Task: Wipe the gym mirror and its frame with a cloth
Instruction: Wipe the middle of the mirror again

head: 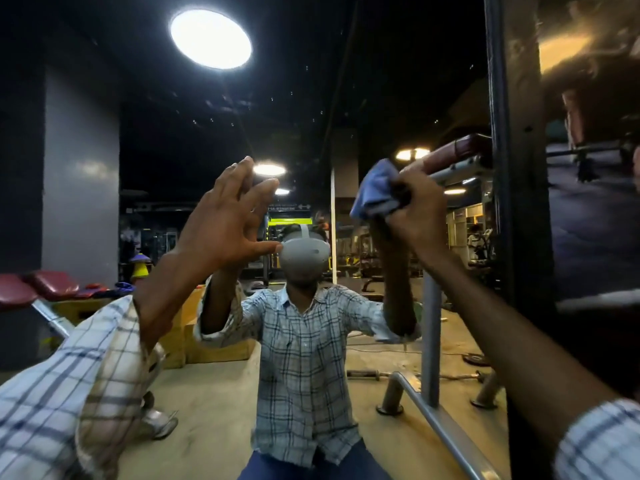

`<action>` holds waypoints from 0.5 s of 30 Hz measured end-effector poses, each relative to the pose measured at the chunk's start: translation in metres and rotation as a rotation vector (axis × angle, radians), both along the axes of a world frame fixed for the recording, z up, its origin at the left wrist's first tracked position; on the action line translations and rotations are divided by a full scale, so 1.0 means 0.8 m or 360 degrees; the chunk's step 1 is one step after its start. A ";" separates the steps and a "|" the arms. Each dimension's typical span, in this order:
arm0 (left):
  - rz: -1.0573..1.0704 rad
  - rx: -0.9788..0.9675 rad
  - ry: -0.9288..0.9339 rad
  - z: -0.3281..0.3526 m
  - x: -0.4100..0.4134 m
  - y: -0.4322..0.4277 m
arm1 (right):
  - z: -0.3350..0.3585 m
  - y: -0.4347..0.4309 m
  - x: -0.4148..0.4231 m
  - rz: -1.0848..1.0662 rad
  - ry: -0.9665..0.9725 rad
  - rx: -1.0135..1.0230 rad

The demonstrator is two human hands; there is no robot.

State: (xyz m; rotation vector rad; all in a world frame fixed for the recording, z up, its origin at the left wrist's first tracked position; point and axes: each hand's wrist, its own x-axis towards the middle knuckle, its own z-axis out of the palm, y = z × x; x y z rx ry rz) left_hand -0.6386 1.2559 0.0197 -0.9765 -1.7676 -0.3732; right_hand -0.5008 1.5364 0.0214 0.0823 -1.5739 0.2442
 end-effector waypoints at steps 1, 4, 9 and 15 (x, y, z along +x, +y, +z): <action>-0.0007 0.0005 0.0009 0.000 -0.004 -0.005 | -0.002 -0.005 -0.007 0.0004 0.0182 -0.0185; 0.0003 -0.0011 0.0031 -0.002 -0.013 -0.019 | -0.039 -0.068 -0.041 0.0135 -0.0118 0.0253; 0.0007 0.0000 0.0027 0.003 -0.036 -0.058 | -0.005 -0.056 -0.036 0.0014 -0.0179 0.0347; -0.0003 -0.0021 0.0066 0.009 -0.058 -0.092 | -0.020 -0.114 -0.060 0.0057 -0.0211 0.0330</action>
